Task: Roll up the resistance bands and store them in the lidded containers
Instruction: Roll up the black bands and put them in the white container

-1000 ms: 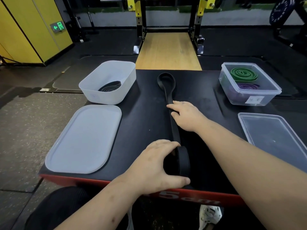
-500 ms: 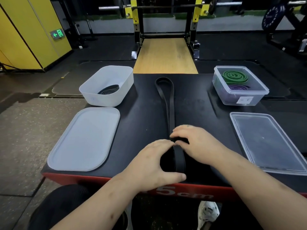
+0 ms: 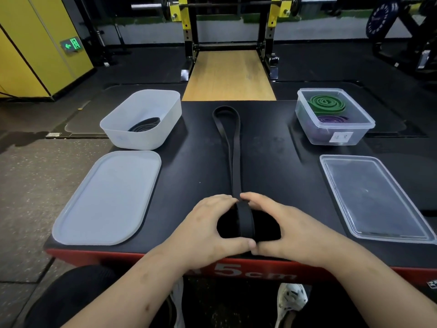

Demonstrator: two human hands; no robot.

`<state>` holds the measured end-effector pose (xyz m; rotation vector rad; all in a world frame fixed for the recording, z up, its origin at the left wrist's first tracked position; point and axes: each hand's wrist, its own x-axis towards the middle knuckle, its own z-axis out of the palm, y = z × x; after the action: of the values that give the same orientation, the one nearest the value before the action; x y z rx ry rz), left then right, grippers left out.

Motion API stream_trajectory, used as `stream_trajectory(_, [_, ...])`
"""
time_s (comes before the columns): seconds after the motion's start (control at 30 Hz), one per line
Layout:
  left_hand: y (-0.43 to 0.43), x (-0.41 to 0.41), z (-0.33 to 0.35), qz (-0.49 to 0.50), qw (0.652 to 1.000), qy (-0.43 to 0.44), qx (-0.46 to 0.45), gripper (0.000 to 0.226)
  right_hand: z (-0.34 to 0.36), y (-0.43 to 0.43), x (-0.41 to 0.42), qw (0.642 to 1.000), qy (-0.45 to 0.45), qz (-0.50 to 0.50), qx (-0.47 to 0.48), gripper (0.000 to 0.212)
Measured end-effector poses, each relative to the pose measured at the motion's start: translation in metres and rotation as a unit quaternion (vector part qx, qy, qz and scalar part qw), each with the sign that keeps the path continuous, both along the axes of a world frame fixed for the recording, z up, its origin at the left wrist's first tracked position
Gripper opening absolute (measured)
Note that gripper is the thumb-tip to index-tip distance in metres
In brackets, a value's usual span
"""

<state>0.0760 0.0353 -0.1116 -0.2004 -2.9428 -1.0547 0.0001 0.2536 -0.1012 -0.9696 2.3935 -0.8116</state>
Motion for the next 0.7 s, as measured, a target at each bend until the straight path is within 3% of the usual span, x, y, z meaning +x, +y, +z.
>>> stream_trajectory(0.23, [-0.005, -0.006, -0.006, -0.017, 1.000, -0.007, 0.005, 0.073, -0.007, -0.004, 0.003, 1.000, 0.018, -0.003, 0.012, 0.105])
stream_trajectory(0.47, [-0.021, -0.011, -0.007, -0.054, 0.996, -0.069, 0.017, 0.071, -0.011, -0.007, -0.002, 0.999, 0.034, -0.017, 0.004, 0.102])
stream_trajectory(0.7, [-0.014, -0.005, -0.014, -0.039, 0.999, -0.018, -0.005, 0.077, -0.014, -0.006, 0.001, 0.999, 0.050, -0.004, 0.005, 0.106])
